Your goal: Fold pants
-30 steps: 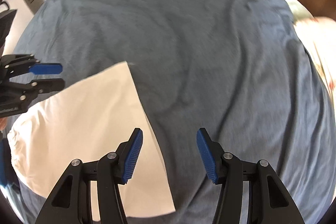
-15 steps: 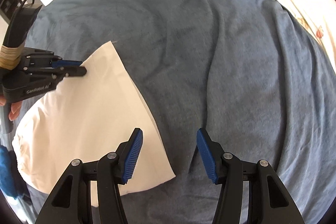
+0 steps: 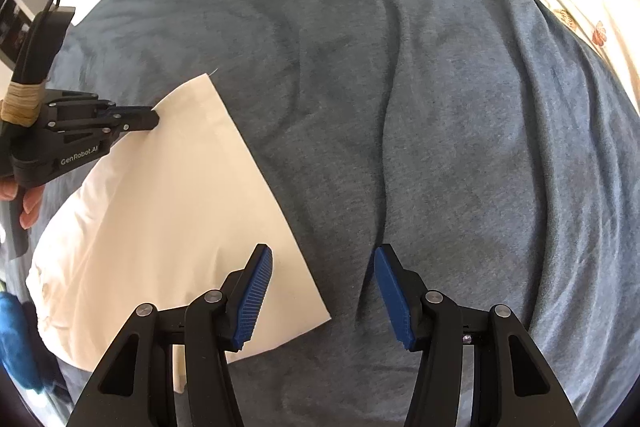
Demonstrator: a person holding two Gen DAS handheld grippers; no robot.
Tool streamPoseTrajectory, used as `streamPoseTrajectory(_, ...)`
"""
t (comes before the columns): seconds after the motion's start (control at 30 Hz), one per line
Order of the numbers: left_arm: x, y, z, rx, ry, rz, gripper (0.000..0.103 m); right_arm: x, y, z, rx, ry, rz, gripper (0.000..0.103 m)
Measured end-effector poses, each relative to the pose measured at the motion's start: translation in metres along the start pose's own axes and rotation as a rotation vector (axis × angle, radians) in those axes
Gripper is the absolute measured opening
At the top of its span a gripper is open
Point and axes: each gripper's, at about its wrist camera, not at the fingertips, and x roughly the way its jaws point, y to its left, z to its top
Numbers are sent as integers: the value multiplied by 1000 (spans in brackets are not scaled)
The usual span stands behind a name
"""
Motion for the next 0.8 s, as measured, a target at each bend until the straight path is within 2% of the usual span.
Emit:
streamPoseTrajectory(0.07, -9, 2, 2, -14, -26, 30, 15, 0, -1, 0, 8, -1, -6, 54)
streamPoseTrajectory(0.13, -25, 6, 2, -24, -69, 59, 36, -3, -3, -1, 21, -5, -17, 54)
streamPoseTrajectory(0.17, -35, 7, 1, -25, -96, 73, 40, -5, -5, -2, 35, -12, -23, 54)
streamPoseTrajectory(0.23, -52, 8, -9, -6, -118, 101, 40, -11, -7, -3, 56, -24, -24, 54)
streamPoseTrajectory(0.33, -66, 6, -33, 45, -94, 135, 40, -20, -6, -8, 85, -44, -33, 54)
streamPoseTrajectory(0.53, -68, -3, -101, 123, 32, 151, 40, -38, 12, -38, 126, -60, -37, 54)
streamPoseTrajectory(0.67, -60, 6, -130, 151, 83, 149, 41, -39, 49, -66, 77, 1, 11, 54)
streamPoseTrajectory(0.8, -51, 22, -136, 106, 85, 137, 43, -29, 78, -86, 58, 83, 62, 54)
